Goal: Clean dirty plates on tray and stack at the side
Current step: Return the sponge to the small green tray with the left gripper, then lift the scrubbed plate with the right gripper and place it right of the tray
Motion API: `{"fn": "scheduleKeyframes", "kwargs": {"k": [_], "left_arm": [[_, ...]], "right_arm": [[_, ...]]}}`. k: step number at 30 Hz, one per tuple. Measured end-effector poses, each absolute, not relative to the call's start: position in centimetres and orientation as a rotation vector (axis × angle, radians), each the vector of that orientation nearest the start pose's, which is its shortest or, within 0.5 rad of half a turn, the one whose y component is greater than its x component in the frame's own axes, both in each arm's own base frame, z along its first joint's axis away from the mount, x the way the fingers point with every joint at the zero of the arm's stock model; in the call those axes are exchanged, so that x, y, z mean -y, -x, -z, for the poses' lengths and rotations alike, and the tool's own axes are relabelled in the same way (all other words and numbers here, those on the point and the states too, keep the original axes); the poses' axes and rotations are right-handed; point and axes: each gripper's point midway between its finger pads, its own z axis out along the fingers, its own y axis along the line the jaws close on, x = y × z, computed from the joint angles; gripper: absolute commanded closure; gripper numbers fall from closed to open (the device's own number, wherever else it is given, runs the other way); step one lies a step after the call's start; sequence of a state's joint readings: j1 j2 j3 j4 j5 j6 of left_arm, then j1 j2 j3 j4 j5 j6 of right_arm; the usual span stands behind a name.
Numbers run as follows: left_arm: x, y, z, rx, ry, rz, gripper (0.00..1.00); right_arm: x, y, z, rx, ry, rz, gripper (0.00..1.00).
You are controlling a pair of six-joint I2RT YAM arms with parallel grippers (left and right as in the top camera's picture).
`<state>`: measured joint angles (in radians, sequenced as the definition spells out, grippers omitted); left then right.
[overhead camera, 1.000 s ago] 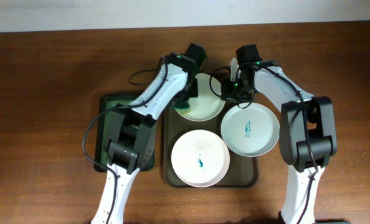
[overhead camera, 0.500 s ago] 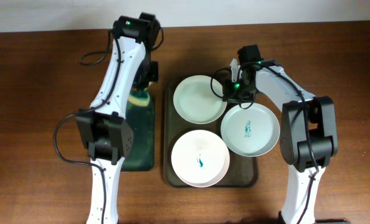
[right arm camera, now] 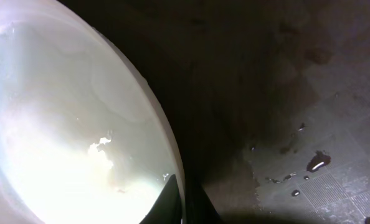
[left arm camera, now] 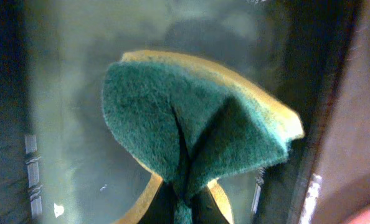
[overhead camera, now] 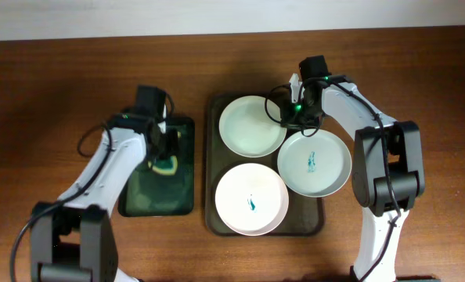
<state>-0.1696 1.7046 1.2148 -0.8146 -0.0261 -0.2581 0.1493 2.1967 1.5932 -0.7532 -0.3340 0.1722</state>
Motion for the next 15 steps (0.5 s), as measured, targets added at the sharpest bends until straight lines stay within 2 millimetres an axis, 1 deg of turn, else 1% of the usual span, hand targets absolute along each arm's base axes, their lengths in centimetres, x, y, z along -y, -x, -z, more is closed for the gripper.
{"fn": "scheduleKeyframes", "kwargs": {"k": [1, 2, 3, 4, 5, 6, 7, 8, 10, 11, 13, 14, 15], "left_arm": [[5.7, -35.1, -4.9, -2.898, 0.132, 0.046, 0.9], [5.7, -35.1, -4.6, -2.897, 0.134, 0.052, 0.79], [5.9, -35.9, -4.8, -2.862, 0.143, 0.068, 0.71], [5.9, -35.9, -4.8, -2.864, 0.14, 0.068, 0.66], [5.9, -35.8, -4.8, -2.869, 0.144, 0.071, 0.57], [6.0, -35.7, -4.9, -2.876, 0.145, 0.075, 0.49], [6.2, -35.9, -5.4, -2.873, 0.146, 0.087, 0.41], [6.3, -36.2, -6.2, -2.863, 0.144, 0.095, 0.36], [6.4, -36.7, -7.5, -2.837, 0.142, 0.109, 0.33], [6.5, -36.9, -8.5, -2.82, 0.143, 0.119, 0.3], [6.5, -37.0, -9.3, -2.8, 0.141, 0.124, 0.23], [6.5, -37.0, -9.8, -2.789, 0.14, 0.127, 0.19], [6.5, -37.0, -10.3, -2.776, 0.14, 0.131, 0.18]], "right_arm": [[-12.4, -44.7, -0.7, -2.937, 0.02, -0.54, 0.96], [-12.4, -44.6, -0.7, -2.943, 0.019, -0.539, 0.96], [-12.4, -44.5, -0.7, -2.946, 0.018, -0.539, 0.96], [-12.3, -44.3, -0.9, -2.952, 0.016, -0.531, 0.96], [-11.9, -44.1, -1.4, -2.956, 0.012, -0.498, 0.96], [-11.1, -44.0, -2.6, -2.943, 0.012, -0.421, 0.96], [-10.5, -44.4, -4.4, -2.903, 0.015, -0.357, 0.96], [-10.0, -44.7, -6.1, -2.861, 0.02, -0.295, 0.96], [-10.0, -45.0, -9.5, -2.78, 0.047, -0.189, 0.96], [-10.2, -44.8, -10.7, -2.752, 0.064, -0.123, 0.96], [-10.2, -44.7, -12.0, -2.7, 0.092, 0.059, 0.96], [-9.7, -44.4, -13.3, -2.63, 0.092, 0.297, 0.96], [-11.3, -43.7, -14.0, -2.603, 0.145, 0.347, 0.96]]}}
